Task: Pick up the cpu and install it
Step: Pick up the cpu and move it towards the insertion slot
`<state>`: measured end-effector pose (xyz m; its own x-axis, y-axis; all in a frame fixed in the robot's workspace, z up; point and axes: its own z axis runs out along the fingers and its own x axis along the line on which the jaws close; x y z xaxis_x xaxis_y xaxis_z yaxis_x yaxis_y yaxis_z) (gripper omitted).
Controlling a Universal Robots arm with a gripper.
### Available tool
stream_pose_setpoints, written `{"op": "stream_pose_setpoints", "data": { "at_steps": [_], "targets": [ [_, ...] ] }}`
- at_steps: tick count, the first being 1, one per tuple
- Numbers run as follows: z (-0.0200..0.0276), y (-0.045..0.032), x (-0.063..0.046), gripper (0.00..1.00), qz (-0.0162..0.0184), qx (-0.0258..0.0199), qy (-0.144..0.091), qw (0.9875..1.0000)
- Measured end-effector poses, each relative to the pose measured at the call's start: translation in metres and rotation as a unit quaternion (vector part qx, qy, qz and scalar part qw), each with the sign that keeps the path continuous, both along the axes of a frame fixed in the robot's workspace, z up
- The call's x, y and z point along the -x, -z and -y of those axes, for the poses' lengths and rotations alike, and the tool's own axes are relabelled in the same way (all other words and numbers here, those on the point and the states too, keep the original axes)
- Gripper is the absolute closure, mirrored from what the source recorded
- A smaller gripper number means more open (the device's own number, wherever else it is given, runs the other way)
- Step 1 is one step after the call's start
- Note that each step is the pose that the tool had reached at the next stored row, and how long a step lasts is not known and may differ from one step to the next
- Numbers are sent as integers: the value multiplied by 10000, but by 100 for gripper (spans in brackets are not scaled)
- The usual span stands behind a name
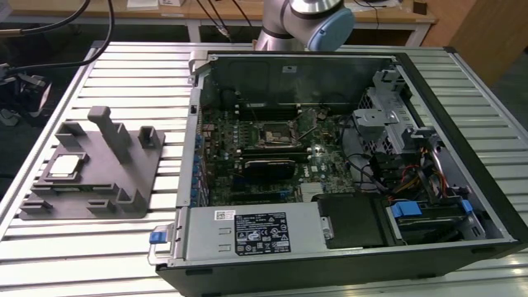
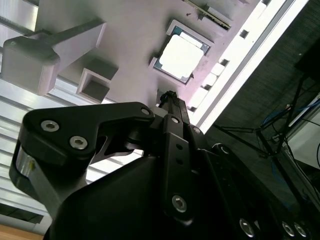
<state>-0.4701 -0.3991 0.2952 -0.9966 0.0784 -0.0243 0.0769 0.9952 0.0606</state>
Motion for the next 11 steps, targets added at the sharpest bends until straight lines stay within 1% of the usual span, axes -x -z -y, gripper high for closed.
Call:
{"op": "stream_pose_setpoints", "data": {
  "at_steps": [11],
  "targets": [
    [0, 6, 37, 89, 0, 0, 0, 10000]
  ]
}}
